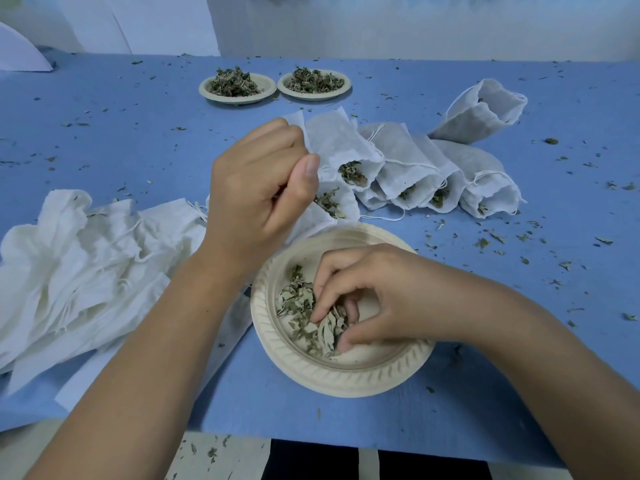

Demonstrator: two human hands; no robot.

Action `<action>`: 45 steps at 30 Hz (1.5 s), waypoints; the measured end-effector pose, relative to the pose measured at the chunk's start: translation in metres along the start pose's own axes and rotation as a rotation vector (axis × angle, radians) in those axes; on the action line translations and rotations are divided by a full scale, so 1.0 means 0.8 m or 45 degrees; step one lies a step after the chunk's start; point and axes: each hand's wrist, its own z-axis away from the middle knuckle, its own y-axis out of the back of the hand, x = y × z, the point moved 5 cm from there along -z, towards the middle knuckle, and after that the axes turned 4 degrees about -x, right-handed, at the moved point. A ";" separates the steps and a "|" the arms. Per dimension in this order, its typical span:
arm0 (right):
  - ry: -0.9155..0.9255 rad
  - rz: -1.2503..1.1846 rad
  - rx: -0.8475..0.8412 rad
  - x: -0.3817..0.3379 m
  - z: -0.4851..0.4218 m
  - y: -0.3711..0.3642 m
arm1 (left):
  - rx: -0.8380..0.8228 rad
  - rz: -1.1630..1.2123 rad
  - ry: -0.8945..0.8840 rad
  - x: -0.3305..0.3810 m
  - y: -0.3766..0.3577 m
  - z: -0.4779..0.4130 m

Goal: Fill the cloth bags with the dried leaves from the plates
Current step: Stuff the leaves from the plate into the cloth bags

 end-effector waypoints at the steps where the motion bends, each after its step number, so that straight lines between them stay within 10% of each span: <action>1: 0.026 0.003 0.016 -0.002 -0.001 -0.001 | -0.003 0.002 0.004 0.000 0.000 0.000; 8: 0.119 0.017 0.195 -0.005 0.002 0.014 | -0.005 0.000 0.017 0.000 -0.001 0.000; 17: 0.487 -0.959 0.980 -0.005 0.029 0.065 | -0.037 0.050 -0.038 0.004 -0.005 0.001; 26: 0.288 0.212 1.290 -0.010 0.026 0.046 | -0.106 0.085 -0.128 0.012 -0.013 0.002; 45: 0.453 0.564 0.986 -0.027 0.023 0.038 | -0.075 0.093 -0.021 0.010 -0.009 -0.002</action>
